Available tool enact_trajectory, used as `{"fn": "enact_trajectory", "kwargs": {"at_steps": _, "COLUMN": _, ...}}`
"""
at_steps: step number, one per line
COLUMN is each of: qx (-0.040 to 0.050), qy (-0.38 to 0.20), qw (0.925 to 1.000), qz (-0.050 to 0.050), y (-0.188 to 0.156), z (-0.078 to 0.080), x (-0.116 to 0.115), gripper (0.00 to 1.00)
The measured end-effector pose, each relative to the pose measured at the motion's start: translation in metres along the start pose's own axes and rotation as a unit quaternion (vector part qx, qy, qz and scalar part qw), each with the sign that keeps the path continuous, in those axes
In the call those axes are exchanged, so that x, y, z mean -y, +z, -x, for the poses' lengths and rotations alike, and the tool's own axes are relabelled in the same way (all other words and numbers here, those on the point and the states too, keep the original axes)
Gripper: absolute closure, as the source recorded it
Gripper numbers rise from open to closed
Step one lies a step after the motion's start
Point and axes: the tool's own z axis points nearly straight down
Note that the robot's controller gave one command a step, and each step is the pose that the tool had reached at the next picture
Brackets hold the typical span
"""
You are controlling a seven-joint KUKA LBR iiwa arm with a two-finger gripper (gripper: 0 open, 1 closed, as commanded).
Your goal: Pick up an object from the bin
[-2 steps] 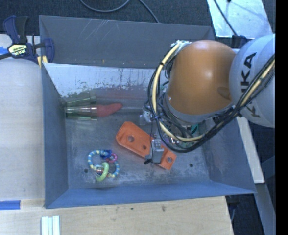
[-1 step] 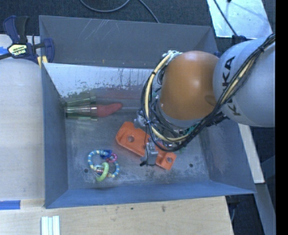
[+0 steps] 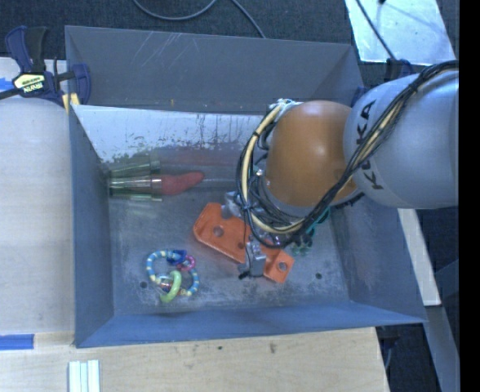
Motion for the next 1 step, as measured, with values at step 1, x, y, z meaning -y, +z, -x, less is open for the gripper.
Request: {"fn": "enact_trajectory", "kwargs": {"at_steps": 1, "qx": -0.0032, "qy": -0.001, "qw": 1.0000, "qz": 0.000, "y": 0.0260, "z": 0.0305, "x": 0.0196, "gripper": 0.00}}
